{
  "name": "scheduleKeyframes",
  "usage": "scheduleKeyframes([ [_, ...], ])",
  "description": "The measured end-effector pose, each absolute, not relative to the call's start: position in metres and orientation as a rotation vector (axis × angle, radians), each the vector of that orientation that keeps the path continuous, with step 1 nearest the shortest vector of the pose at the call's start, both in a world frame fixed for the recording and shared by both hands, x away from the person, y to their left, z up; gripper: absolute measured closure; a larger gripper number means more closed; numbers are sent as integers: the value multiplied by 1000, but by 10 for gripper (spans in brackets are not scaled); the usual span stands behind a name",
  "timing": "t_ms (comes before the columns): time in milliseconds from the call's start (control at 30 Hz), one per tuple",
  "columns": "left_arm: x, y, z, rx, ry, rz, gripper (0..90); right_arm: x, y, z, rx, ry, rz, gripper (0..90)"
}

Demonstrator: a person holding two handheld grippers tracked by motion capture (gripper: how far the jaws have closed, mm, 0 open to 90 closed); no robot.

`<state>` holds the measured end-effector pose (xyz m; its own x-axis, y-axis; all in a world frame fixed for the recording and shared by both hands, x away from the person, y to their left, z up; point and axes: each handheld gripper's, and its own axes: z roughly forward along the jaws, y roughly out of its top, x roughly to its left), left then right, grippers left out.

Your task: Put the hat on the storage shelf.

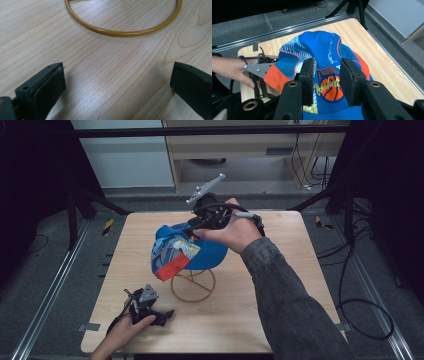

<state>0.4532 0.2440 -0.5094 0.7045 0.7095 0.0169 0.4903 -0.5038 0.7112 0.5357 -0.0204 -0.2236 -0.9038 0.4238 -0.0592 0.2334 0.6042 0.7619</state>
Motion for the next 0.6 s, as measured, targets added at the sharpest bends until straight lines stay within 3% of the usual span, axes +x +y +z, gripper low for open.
scheduleKeyframes([
  [600, 453, 244, -509, 2207, 909, 403, 0, 525, -49, -233, 608, 2553, 1200, 561],
])
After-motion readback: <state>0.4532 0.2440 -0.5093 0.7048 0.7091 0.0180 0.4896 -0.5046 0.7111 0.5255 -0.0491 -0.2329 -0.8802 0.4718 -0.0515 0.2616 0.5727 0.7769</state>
